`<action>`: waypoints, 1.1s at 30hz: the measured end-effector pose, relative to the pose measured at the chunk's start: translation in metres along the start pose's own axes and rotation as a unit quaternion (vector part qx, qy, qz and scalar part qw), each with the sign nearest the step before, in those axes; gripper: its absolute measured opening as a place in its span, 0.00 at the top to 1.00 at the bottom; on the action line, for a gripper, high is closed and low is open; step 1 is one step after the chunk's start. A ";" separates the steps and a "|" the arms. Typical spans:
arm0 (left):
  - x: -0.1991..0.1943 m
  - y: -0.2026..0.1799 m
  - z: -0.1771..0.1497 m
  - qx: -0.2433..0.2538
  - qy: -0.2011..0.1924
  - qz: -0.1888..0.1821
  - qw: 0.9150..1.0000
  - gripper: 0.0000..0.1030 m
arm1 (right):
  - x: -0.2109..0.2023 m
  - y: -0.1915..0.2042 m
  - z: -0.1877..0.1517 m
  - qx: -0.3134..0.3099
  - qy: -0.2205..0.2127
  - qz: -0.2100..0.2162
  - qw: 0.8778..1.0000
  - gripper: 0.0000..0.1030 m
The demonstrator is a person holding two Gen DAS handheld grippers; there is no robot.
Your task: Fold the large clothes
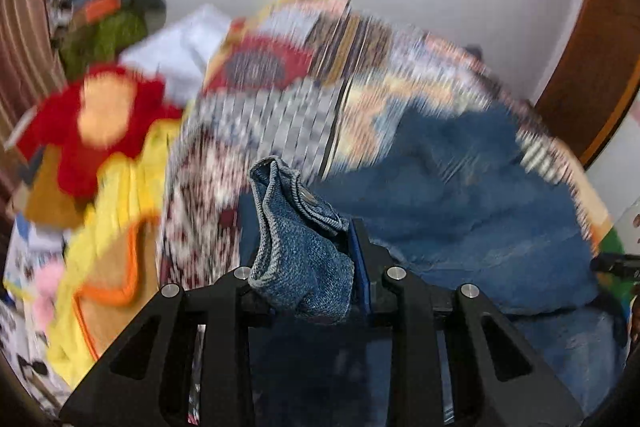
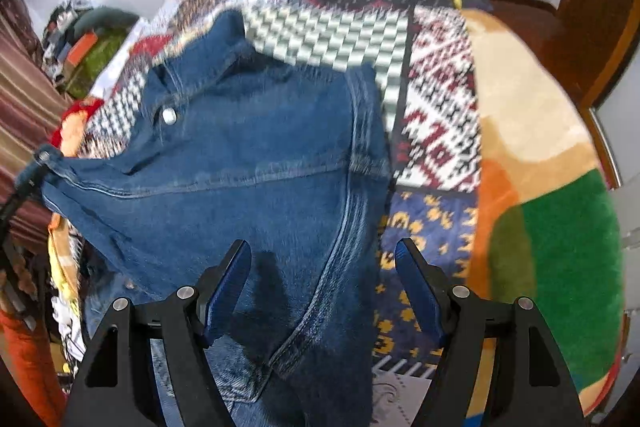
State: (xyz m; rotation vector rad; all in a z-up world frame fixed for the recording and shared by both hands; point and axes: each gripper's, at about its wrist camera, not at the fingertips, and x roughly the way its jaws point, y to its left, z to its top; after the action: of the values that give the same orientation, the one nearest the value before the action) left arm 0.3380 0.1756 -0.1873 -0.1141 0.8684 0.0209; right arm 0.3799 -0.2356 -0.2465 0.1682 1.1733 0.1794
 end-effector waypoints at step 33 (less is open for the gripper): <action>0.046 0.078 0.009 -0.108 0.091 -0.016 0.990 0.21 | -0.021 -0.013 0.079 0.002 -0.063 0.020 0.998 0.22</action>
State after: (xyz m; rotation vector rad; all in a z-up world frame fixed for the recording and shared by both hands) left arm 0.3699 0.2527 -0.2238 -0.3372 1.0459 0.0744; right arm 0.4454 -0.2557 -0.2004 0.2032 1.0456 0.1999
